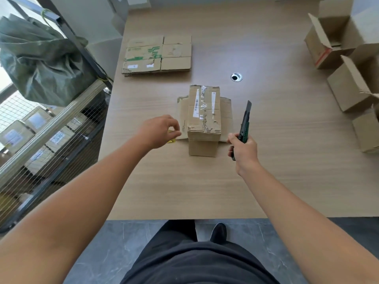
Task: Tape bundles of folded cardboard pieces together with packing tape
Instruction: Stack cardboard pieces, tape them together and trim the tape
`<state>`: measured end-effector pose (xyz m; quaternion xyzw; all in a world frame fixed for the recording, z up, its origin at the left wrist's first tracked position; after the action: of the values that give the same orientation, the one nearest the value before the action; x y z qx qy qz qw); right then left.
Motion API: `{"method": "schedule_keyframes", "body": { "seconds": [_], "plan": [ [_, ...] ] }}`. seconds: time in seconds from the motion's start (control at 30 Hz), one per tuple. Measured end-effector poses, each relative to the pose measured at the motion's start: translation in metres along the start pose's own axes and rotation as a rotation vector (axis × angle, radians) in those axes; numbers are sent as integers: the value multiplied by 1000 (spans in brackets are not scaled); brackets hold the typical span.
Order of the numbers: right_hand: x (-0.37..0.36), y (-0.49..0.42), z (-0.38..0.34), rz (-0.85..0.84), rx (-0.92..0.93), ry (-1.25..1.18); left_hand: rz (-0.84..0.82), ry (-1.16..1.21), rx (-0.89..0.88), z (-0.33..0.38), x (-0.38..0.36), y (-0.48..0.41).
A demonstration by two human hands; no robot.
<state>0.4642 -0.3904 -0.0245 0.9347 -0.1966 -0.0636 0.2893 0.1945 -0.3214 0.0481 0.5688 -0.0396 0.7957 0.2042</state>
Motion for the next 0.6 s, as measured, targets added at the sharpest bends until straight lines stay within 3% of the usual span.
{"method": "schedule_keyframes", "body": {
  "seconds": [0.37,0.6],
  "plan": [
    [-17,-78,44,30,-205,120,-99,57,-150,-41,-70,-73],
    [-21,-81,34,51,25,357,-9,18,-292,-32,-66,-74]
  ]
}}
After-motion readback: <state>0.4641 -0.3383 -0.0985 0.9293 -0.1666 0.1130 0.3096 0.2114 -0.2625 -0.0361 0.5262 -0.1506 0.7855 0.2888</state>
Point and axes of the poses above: each hand's wrist, its own y-axis away from the middle knuckle, its own x-axis out of the back of the hand, z = x × y, the point moved 8 cm from there along -y, towards the middle knuckle, and after that the axes turned 5 degrees about -x, right-handed, at the moved point
